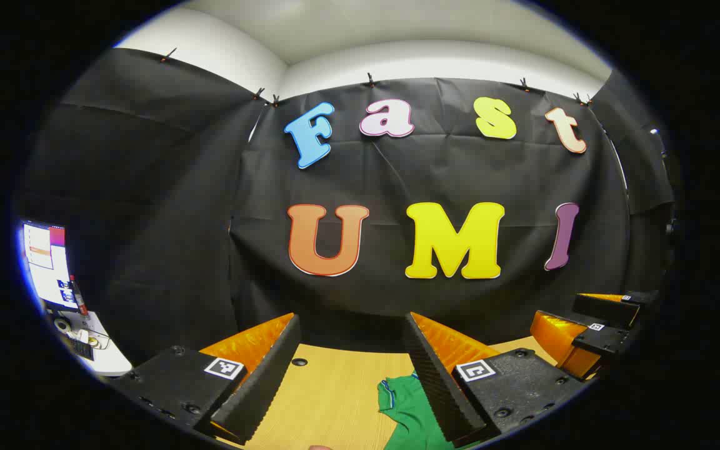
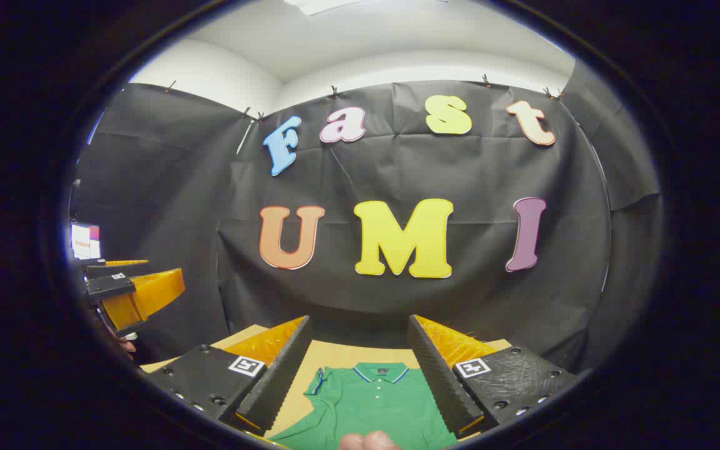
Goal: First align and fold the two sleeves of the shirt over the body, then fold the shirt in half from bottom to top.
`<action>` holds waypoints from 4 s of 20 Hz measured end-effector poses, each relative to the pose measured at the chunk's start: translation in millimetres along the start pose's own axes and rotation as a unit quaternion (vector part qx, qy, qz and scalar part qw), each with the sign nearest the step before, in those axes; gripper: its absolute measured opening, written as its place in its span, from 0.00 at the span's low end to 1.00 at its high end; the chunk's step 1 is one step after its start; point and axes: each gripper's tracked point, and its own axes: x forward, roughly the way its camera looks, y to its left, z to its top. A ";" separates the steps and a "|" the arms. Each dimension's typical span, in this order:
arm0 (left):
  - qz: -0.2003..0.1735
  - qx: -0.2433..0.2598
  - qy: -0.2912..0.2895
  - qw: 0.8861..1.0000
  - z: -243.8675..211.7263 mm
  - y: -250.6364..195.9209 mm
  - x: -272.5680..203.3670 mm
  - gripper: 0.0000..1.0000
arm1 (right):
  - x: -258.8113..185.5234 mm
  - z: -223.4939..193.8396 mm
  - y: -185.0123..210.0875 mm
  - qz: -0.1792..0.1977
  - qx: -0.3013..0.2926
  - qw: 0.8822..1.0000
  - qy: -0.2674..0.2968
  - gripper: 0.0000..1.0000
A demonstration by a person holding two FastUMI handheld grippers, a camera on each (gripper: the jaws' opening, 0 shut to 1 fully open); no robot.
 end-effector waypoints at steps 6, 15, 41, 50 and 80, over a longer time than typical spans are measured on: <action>0.004 0.021 0.002 1.000 2.7 5.9 -12.4 1.00 | 1.9 2.5 23.6 0.032 0.013 0.999 -0.002 0.95; -0.005 0.005 0.009 1.000 -0.7 -8.8 -14.1 1.00 | 0.6 8.0 1.7 0.015 0.011 1.000 -0.009 0.96; -0.060 -0.029 0.044 0.997 -45.2 -108.0 33.3 1.00 | 25.3 -40.4 -159.3 -0.087 -0.031 0.993 0.071 0.95; -0.041 -0.015 0.064 0.997 -53.5 -134.8 65.8 1.00 | 87.9 -147.5 -229.4 -0.069 -0.033 0.980 0.183 0.96; 0.006 0.007 0.140 0.990 -103.2 -145.4 99.5 1.00 | 202.2 -397.0 -300.9 -0.052 0.044 0.899 0.433 0.03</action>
